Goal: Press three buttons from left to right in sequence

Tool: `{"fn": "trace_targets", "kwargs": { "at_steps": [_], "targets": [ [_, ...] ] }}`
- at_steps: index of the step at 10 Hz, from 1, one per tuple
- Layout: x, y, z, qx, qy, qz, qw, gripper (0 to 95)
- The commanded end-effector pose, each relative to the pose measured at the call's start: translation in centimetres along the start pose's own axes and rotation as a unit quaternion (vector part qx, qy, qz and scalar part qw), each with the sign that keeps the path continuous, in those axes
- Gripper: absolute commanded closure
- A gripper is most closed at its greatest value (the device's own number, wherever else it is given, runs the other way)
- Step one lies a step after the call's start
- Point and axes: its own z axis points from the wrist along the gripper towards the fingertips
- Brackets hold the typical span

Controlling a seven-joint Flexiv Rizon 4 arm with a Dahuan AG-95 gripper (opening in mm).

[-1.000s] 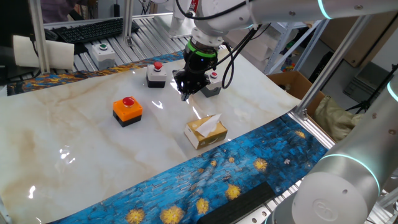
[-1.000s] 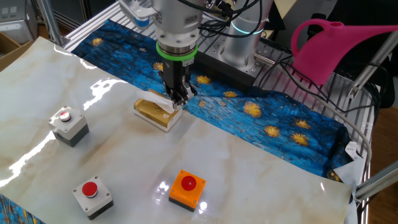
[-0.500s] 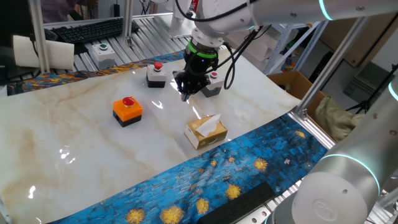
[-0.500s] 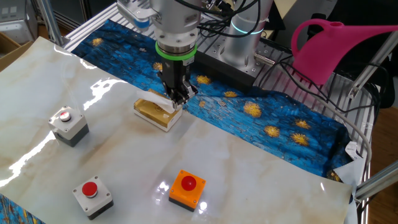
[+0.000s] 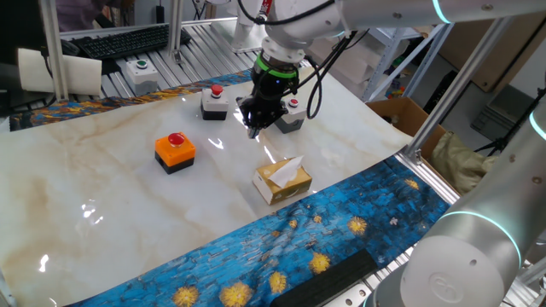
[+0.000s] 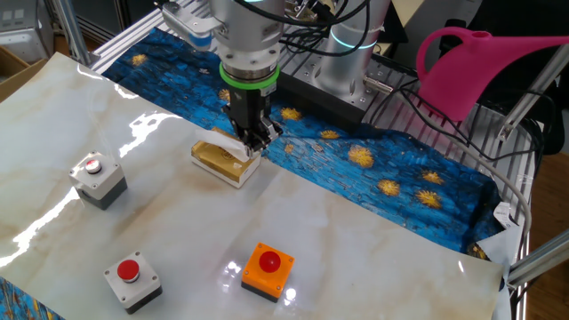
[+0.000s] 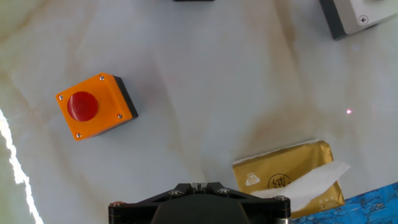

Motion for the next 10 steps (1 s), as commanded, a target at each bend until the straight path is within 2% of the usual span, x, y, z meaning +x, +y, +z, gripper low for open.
{"fn": "trace_targets", "kwargs": {
  "at_steps": [1,3,6,7,10],
  "targets": [
    [-0.06,0.04,0.01,0.002,0.009,-0.027,0.9996,95.0],
    [-0.06,0.04,0.01,0.004,0.017,-0.033,0.9993,95.0],
    [-0.06,0.04,0.01,0.005,0.02,-0.026,0.9995,95.0],
    [-0.06,0.04,0.01,0.006,0.028,-0.022,0.9994,95.0],
    [-0.06,0.04,0.01,0.006,0.024,-0.007,0.9997,95.0]
  ]
}}
